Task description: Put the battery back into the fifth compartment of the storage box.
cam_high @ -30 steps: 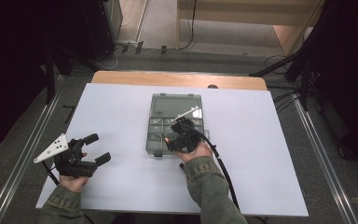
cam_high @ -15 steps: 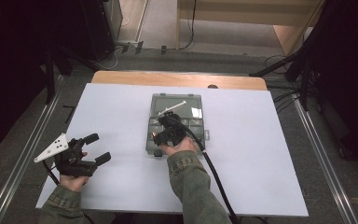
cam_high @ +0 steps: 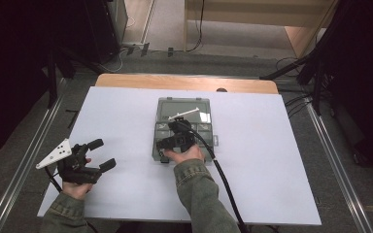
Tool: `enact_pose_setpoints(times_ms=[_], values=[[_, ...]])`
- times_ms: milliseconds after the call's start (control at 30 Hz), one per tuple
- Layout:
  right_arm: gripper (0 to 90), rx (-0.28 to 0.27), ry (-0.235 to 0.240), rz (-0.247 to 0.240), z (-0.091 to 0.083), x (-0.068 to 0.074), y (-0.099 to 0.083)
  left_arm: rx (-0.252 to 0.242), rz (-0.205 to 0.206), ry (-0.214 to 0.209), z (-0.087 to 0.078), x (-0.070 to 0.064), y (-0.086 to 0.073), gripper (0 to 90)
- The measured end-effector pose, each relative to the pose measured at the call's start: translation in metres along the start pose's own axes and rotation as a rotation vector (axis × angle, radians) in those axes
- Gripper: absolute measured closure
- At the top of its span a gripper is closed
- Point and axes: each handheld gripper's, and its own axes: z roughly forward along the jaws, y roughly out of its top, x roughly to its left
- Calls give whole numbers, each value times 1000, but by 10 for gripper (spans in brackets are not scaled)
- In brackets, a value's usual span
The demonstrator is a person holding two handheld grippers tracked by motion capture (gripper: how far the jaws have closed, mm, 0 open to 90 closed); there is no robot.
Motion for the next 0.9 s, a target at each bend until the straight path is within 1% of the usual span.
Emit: enact_pose_setpoints(times_ms=[33,67,100,133,200,233,367,400,467,533,567,600,667,700,733,800,900], values=[[411,2,-1,-11,-2,-1,-1,0,1,-2,0,0,0,0],[411,2,-1,-11,-2,-1,-1,1,0,-3,1,1,0,0],[380,9,-9,-21,-4,-1,-2,1,0,-3,1,1,0,0],[335,4,-33,-42,-8,-3,-5,1,0,-3,1,1,0,0],[319,0,-37,-42,-10,-4,-7,-1,-2,-1,1,1,0,0],[303,-5,-40,-50,-12,-6,-8,-1,-1,-1,1,1,0,0],[237,4,-56,-73,-20,-12,-14,0,0,2,1,1,0,0],[189,15,-55,-83,-25,-16,-18,0,0,1,1,1,0,0],[174,16,-60,-86,-27,-18,-20,3,1,0,2,1,0,0],[135,20,-64,-106,-33,-23,-24,2,-1,-2,2,1,0,0],[135,17,-72,-111,-35,-24,-26,1,-2,-2,2,1,0,0],[133,5,-84,-112,-38,-26,-28,0,-3,-2,3,2,0,0],[113,-8,-80,-106,-43,-31,-32,2,-4,-1,3,2,0,0],[67,-12,-77,-105,-46,-32,-34,2,-2,0,3,2,0,0],[39,-16,-86,-109,-48,-34,-36,2,-1,0,3,2,0,0],[1,-8,-99,-107,-52,-37,-39,4,0,1,3,2,0,0],[0,5,-111,-114,-58,-41,-46,8,5,2,3,2,0,0]])
